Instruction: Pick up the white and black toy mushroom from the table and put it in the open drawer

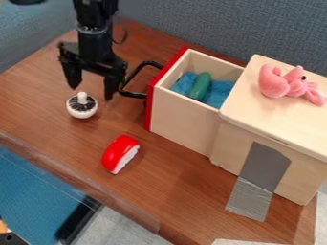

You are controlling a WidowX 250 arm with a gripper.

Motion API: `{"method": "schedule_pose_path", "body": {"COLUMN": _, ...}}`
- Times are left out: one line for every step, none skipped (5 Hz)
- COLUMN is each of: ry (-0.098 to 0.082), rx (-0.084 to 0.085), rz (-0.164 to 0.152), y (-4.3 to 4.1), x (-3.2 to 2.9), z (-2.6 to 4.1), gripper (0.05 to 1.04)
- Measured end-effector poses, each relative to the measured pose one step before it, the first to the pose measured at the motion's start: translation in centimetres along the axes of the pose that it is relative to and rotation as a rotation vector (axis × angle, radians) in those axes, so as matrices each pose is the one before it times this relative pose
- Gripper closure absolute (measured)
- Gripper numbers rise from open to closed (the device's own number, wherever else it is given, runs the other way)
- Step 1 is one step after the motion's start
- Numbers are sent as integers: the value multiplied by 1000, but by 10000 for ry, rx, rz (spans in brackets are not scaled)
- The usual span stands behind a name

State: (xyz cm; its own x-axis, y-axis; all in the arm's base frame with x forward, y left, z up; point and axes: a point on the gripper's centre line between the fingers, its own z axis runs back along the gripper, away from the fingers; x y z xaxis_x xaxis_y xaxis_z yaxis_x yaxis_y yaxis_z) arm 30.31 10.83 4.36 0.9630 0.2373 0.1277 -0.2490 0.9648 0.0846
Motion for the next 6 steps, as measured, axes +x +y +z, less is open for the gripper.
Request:
{"method": "schedule_pose_path", "body": {"ry": 212, "rx": 88, "rz": -34, "y": 98, "x": -276, "z": -593, "gripper": 84}}
{"method": "schedule_pose_path", "body": {"ry": 166, "rx": 99, "rz": -107, "y": 111, "x": -442, "z": -406, "gripper": 137}}
{"method": "schedule_pose_path", "body": {"ry": 103, "rx": 105, "rz": 50, "y": 511, "x": -222, "z": -230, "gripper": 430}}
{"method": "schedule_pose_path", "body": {"ry": 244, "rx": 125, "rz": -31, "y": 255, "x": -297, "z": -831, "gripper": 737}}
{"method": "schedule_pose_path", "body": {"ry": 63, "rx": 17, "rz": 9, "y": 87, "x": 50, "z": -8, "gripper": 858}}
{"method": "schedule_pose_path", "body": {"ry": 173, "rx": -125, "rz": 131, "y": -176, "x": -137, "z": 96, "gripper": 859}}
